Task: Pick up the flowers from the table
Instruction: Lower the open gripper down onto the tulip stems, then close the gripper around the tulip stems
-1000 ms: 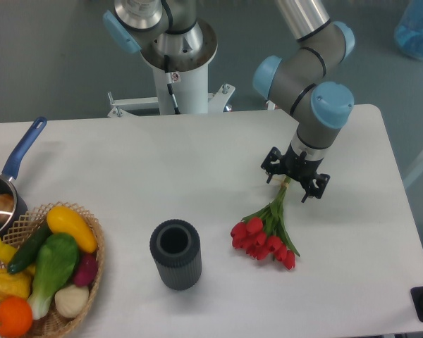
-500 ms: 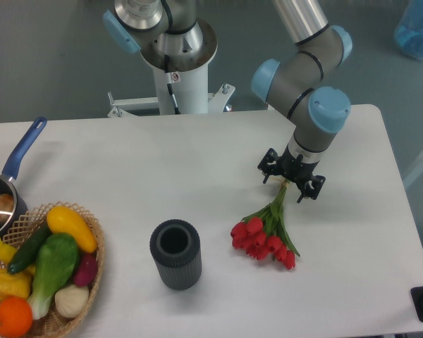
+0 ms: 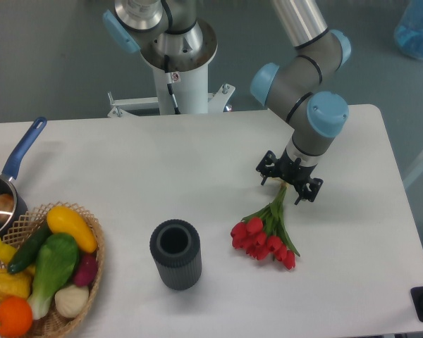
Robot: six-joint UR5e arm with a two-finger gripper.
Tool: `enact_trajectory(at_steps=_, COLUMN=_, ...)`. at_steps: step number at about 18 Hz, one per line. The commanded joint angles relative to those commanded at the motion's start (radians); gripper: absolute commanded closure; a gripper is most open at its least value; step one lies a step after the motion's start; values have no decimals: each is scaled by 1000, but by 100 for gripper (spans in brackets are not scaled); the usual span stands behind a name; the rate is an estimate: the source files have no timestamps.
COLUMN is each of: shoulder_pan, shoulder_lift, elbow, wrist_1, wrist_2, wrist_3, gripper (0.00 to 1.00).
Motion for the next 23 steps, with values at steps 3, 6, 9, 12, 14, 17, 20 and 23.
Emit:
enact_trajectory(at_steps=3, shoulder_pan=-9, shoulder_lift=-6, elbow=2, wrist_1=3, wrist_2=0, wrist_3=-3, gripper=1)
enact_trajectory(at_steps=6, shoulder_pan=-9, shoulder_lift=-11, elbow=2, wrist_1=3, wrist_2=6, wrist_3=-2, gripper=4)
enact_trajectory(at_steps=9, shoulder_pan=-9, shoulder_lift=-11, elbow=3, wrist_1=3, wrist_2=32, wrist_3=0, gripper=13)
enact_trajectory(at_steps=12, shoulder_pan=-8, shoulder_lift=-6, elbow=3, wrist_1=3, wrist_2=32, wrist_3=3, gripper=28)
enact_trajectory(at_steps=14, shoulder_pan=-6, shoulder_lift=-5, elbow=2, wrist_1=3, wrist_2=32, wrist_3=2, gripper=36)
enact_trajectory(at_steps=17, shoulder_pan=-8, shoulder_lift=-5, elbow=2, wrist_1=3, wrist_2=31, wrist_3=0, gripper=49)
enact_trajectory(at_steps=20, shoulder_pan=-8, shoulder_lift=-3, elbow=2, wrist_1=3, wrist_2=31, wrist_3=-3, gripper=53)
enact_trajectory(at_steps=23, shoulder_pan=-8, shoulder_lift=-3, elbow=2, wrist_1=3, wrist_2=31, wrist_3=-3, gripper=67)
